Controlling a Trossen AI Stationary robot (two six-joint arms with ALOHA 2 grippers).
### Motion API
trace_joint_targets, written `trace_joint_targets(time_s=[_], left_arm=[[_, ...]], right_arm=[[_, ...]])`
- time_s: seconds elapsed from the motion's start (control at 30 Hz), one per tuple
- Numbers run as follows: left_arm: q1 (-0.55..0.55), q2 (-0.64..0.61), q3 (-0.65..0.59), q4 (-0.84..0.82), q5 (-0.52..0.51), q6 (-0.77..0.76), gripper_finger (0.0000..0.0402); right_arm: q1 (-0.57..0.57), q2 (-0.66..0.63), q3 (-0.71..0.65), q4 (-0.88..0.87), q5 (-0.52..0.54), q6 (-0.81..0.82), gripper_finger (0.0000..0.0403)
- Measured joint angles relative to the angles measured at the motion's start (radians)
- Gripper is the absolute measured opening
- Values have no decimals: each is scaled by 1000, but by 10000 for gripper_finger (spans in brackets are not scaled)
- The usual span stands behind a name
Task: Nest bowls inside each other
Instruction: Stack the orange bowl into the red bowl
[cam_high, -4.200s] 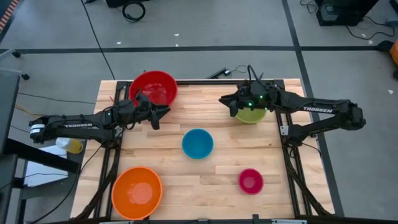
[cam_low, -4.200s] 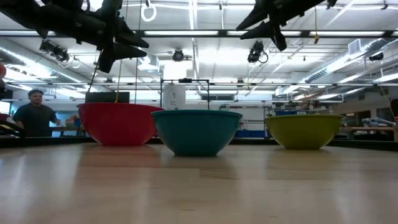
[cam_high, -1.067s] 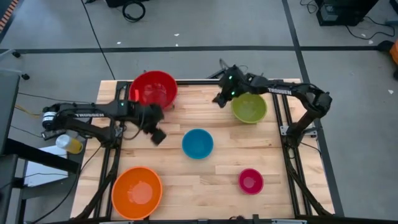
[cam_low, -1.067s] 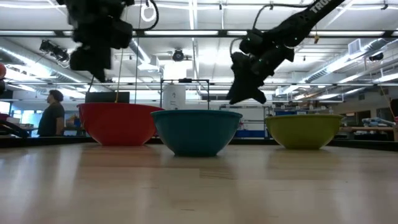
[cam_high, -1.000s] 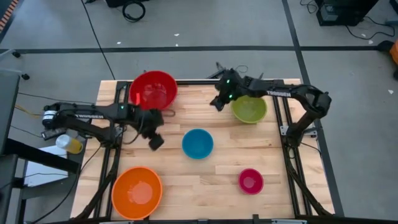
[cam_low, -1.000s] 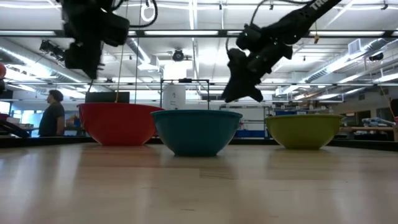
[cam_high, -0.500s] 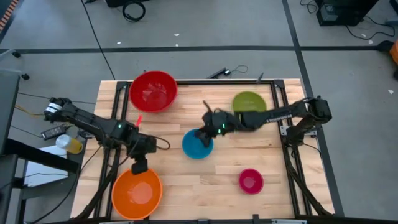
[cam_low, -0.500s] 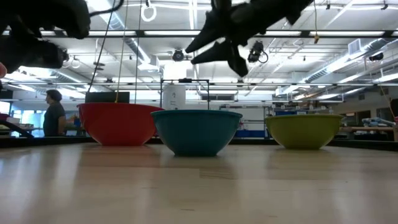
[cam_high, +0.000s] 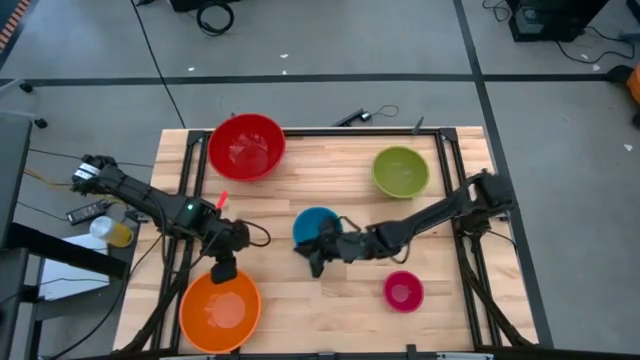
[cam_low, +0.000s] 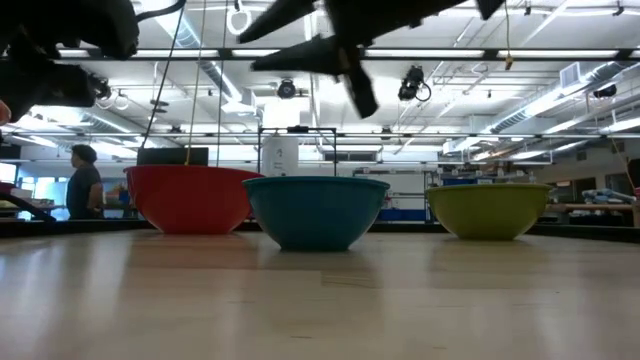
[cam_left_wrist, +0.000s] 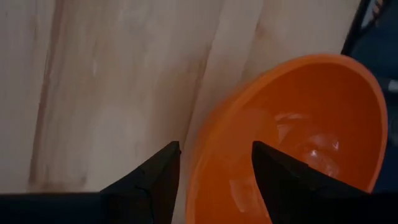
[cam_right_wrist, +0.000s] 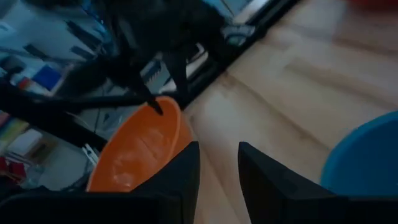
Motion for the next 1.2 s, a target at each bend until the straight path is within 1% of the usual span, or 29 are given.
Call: trace_joint_targets(time_s=[0.17,0.4,0.47,0.53,0.6,0.67,0.77,0.9,1.03,1.2], left_arm=[[-55,0,0,3,-16,-116,201],[-137,0,0,4,-16,-224,201],[-155,0,5,-1,-17,-266,201],[-169,1,36,-2,-14,-310,201],[-177,1,88,4,-10,-333,201],[-188,1,146,3,-36,-333,201],[-209,0,235,-14,-144,-297,201],[-245,0,299,-37,-305,-231,201],[-279,-5,312,-72,-360,-222,201],[-292,-4,311,-117,-393,-225,201]], right_arm=[[11,144,208,-148,46,14,116],[20,302,503,-437,33,-39,117],[21,334,563,-472,28,-42,117],[21,360,611,-504,22,-20,117],[18,386,645,-517,7,-7,117],[12,393,661,-521,-11,-14,117],[-4,414,688,-517,-25,-22,117],[-28,440,722,-520,-104,-35,128],[-35,438,726,-517,-108,-41,154],[-36,450,726,-468,-150,-10,208]])
